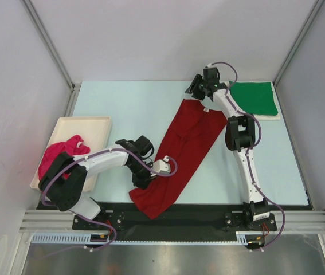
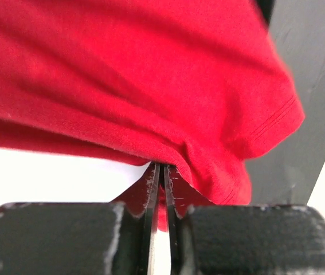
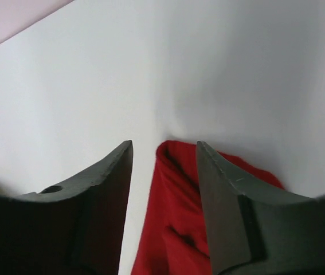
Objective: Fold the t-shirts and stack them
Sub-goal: Fold the tshirt
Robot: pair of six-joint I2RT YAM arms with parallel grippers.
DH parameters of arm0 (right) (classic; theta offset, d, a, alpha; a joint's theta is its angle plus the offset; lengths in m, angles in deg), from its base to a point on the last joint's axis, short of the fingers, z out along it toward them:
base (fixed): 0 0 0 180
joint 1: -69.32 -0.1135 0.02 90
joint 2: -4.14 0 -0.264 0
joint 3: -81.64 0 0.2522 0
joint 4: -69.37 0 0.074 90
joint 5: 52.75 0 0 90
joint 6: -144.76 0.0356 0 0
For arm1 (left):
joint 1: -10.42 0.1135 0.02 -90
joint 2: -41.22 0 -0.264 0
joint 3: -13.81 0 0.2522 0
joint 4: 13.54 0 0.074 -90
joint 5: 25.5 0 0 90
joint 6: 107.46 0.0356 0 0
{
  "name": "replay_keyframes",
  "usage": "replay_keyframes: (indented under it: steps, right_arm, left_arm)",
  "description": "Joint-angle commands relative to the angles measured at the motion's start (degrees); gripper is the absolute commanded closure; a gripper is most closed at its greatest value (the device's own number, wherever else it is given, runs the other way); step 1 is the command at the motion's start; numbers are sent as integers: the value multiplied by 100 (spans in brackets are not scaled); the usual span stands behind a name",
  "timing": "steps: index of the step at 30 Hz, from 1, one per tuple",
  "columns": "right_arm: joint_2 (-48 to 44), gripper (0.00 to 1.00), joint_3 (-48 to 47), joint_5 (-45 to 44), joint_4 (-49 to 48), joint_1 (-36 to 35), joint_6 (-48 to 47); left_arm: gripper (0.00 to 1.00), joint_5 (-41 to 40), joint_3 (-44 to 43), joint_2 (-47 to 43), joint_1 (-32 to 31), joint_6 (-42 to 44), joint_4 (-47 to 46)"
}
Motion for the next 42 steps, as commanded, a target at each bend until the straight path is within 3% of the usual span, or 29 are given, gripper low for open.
replay_keyframes:
  steps: [1,5,9,10,14,17,26,29,30,32,33,40,42]
  right_arm:
    - [-993,45,69,-288,163,42,-426]
    - [-2215,42,1281,-911,488,130,-902]
    - [-3569,44,3441,-1912,341,218,-1016]
    - [-3997,44,4368,-2010,209,262,-1008]
    - [-4440,46,5762,-1819,-302,630,-692]
    - [-4328,49,5977,-1485,-355,886,-568]
    - [-3756,58,5837,-1045,-338,1035,-481]
    - [-3484,76,5661,-949,-364,1071,-498]
    - [-3396,90,5582,-896,-381,1105,-507]
    - [-3027,100,5205,-564,-417,1158,-463]
    - [-2887,100,5056,-422,-460,1211,-350]
    - [-1165,100,2167,344,-251,957,20]
    - [-392,100,673,396,4,886,91]
  left_arm:
    - [89,-355,278,-352,103,-157,90]
    - [84,-542,243,-475,743,-403,274]
    - [72,-595,287,-599,1035,-456,344]
    - [67,-569,304,-633,1052,-439,371]
    - [58,-551,296,-774,1105,-430,476]
    - [55,-586,217,-906,1166,-447,485]
    - [50,-490,102,-1021,1167,-570,450]
    - [50,-490,85,-994,1175,-579,450]
    - [50,-490,59,-985,1167,-579,459]
    - [50,-490,15,-959,1167,-588,468]
    - [50,-472,-3,-950,1167,-605,468]
    - [49,-428,-310,-687,1123,-789,240]
    - [49,-446,-434,-538,1027,-834,143]
